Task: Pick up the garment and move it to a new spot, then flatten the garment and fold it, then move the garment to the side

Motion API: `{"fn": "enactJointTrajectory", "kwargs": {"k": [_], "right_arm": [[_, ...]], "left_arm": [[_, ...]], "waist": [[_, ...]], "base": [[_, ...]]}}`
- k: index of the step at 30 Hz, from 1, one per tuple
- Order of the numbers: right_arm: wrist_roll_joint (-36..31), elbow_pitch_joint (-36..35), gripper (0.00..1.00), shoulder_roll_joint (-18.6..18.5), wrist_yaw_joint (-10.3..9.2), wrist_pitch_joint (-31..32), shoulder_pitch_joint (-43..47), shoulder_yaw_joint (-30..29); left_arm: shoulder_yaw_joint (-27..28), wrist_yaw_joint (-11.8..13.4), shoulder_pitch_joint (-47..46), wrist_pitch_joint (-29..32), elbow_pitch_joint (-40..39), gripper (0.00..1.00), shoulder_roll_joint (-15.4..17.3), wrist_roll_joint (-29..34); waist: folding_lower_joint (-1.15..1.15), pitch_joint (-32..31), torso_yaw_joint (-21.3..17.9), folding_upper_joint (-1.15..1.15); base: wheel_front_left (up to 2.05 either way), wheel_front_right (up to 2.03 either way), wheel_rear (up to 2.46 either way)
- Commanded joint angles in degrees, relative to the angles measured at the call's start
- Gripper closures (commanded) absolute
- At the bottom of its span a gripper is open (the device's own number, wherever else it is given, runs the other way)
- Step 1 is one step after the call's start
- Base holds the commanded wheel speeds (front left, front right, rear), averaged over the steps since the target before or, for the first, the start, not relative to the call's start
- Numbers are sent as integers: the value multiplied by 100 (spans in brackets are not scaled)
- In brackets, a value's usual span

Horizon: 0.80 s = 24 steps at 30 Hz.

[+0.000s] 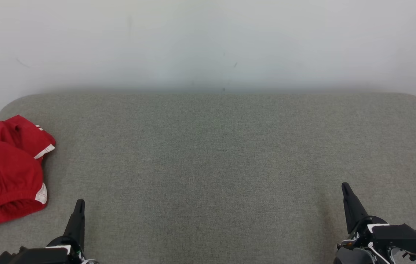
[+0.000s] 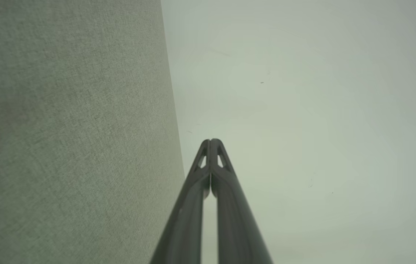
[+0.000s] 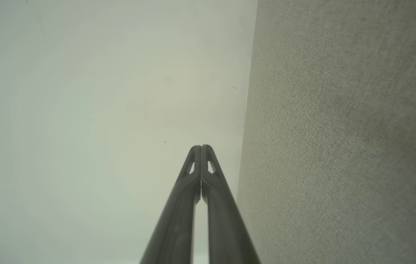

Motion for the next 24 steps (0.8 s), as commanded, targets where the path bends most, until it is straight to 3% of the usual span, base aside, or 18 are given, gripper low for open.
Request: {"fn": "enactJointTrajectory", "kwargs": {"k": [1,24], "right_arm": [[2,-3,100,-1,7,14,47,0],[2,-1,100,-1,7,14,47,0]], "left_arm": [[17,-19,35,5,-15,100,14,-28],[16,-19,36,5,-15,100,15,-28]], "waist": [[0,0,0,0],[0,0,0,0]], "base": [[0,0,0],[0,0,0]]}}
